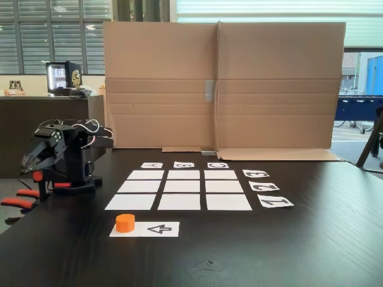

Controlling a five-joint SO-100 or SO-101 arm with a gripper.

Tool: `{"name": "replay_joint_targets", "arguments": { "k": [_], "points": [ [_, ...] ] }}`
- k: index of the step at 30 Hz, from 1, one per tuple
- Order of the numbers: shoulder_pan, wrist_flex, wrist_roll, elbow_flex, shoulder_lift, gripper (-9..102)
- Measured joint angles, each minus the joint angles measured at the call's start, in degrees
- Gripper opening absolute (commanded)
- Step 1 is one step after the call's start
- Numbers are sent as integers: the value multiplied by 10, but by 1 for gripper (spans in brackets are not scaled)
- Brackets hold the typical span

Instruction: Pick up the round, orange token and place it in the grid on square B3.

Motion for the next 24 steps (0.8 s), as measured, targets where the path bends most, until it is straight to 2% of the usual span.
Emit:
{"name": "replay_joint_targets", "arguments": {
  "k": [14, 20, 24],
  "points": [
    [0, 0, -4, -1, -6, -1],
    [-39, 12, -38, -102, -181, -1],
    [-58, 52, -38, -214, -323, -1]
  ]
}}
